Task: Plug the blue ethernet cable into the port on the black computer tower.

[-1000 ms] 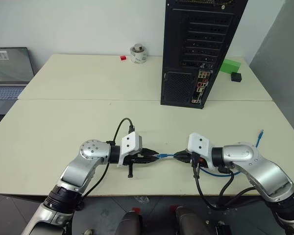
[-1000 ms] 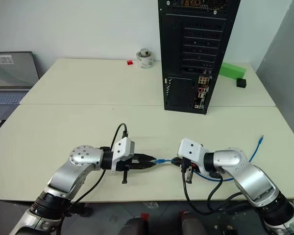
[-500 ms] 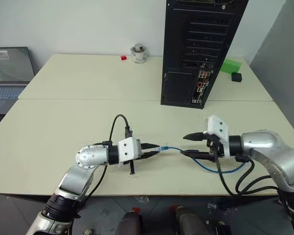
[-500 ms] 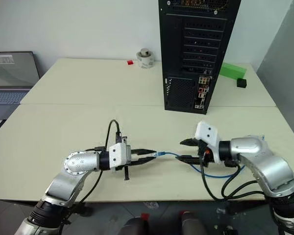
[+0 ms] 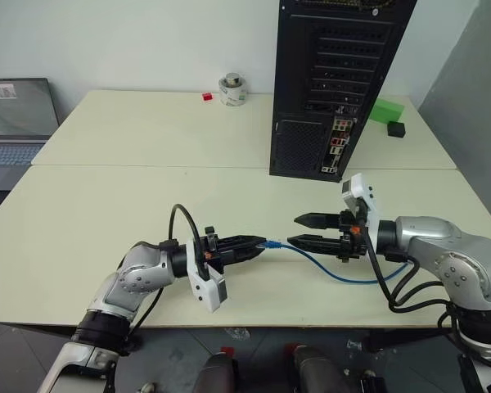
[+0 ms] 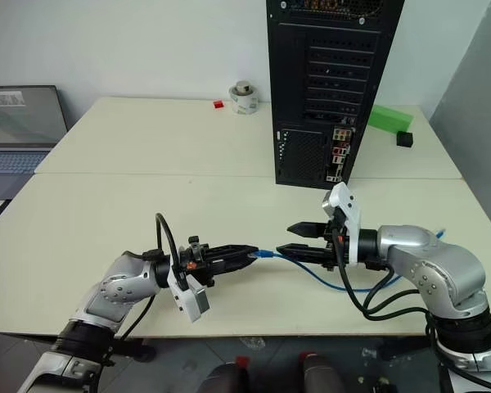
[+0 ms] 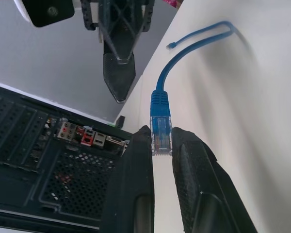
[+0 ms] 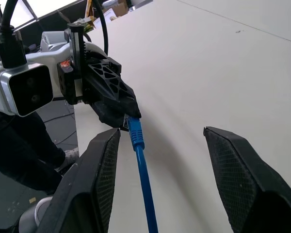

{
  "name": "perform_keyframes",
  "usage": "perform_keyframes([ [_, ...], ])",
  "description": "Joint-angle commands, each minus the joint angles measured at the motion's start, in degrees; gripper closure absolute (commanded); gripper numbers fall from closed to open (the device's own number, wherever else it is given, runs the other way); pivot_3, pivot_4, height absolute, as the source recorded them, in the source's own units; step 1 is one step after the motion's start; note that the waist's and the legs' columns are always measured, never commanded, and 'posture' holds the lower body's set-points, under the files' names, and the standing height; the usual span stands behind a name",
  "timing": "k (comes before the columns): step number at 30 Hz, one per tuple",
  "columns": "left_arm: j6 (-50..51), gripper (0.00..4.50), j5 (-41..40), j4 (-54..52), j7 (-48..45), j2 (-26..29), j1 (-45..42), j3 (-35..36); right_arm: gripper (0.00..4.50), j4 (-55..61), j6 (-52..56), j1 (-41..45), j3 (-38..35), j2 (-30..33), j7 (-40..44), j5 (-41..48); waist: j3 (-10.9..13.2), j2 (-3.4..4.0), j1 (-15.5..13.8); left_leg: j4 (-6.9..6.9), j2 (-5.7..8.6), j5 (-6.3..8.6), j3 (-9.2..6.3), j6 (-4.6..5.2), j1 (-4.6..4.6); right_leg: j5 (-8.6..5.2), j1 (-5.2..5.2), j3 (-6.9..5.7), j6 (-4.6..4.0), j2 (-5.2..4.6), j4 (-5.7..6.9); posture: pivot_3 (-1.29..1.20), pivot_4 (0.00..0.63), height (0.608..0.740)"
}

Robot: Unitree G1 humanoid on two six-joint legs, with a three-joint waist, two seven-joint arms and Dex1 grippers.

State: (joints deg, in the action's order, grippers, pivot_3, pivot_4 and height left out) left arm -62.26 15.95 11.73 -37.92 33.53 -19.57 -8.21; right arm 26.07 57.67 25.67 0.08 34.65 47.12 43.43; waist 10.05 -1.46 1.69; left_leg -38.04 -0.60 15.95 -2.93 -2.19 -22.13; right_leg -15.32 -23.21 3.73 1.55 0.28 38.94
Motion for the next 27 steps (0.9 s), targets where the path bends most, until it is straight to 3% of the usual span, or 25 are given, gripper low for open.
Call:
perform_keyframes([
  [1, -2.5, 4.22, 2.5, 0.8, 4.8, 0.1, -1.7, 1.2, 1.60, 0.3, 1.1, 1.3, 0.3, -1.7, -1.0, 2.7, 0.0, 0.00, 0.0, 0.00, 0.00, 0.00, 0.01, 0.00, 0.00, 0.00, 0.00, 0.00, 0.00, 0.00, 0.00, 0.00, 0.150, 0.740],
  [9, -2.7, 4.22, 6.2, 1.0, 10.5, 0.4, -2.6, 0.9, 1.60, -3.1, 1.2, 3.0, 4.1, -6.9, -4.2, 1.5, 0.0, 0.01, 0.1, 0.00, -0.01, 0.00, -0.01, 0.00, 0.00, 0.00, -0.01, -0.02, 0.00, 0.00, 0.03, 0.00, 0.150, 0.740],
  [17, -2.1, 4.22, 7.8, 0.5, 13.4, 1.2, -2.5, 0.3, 1.60, -4.4, 2.1, 3.8, 4.3, -8.0, -4.0, 2.2, 0.0, 0.01, 0.1, 0.00, 0.00, 0.00, -0.03, 0.00, -0.01, 0.00, -0.01, -0.05, 0.00, -0.01, 0.03, 0.00, 0.150, 0.740],
  [20, -1.7, 4.22, 8.3, 0.4, 14.2, 1.2, -2.4, 0.2, 1.97, -4.8, 2.1, 4.0, 4.5, -8.3, -4.0, 1.9, 0.0, 0.01, 0.1, 0.00, 0.00, 0.00, -0.04, 0.00, -0.01, 0.00, -0.01, -0.06, 0.00, -0.01, 0.03, 0.00, 0.150, 0.740],
  [27, -1.4, 4.22, 8.9, -0.2, 15.2, 1.7, -2.0, -0.3, 3.60, -5.6, 2.5, 4.3, 4.0, -9.1, -4.3, 2.3, 0.0, 0.01, 0.1, 0.00, -0.01, 0.00, -0.04, 0.00, -0.01, 0.00, -0.01, -0.06, 0.00, -0.01, 0.03, 0.00, 0.150, 0.740],
])
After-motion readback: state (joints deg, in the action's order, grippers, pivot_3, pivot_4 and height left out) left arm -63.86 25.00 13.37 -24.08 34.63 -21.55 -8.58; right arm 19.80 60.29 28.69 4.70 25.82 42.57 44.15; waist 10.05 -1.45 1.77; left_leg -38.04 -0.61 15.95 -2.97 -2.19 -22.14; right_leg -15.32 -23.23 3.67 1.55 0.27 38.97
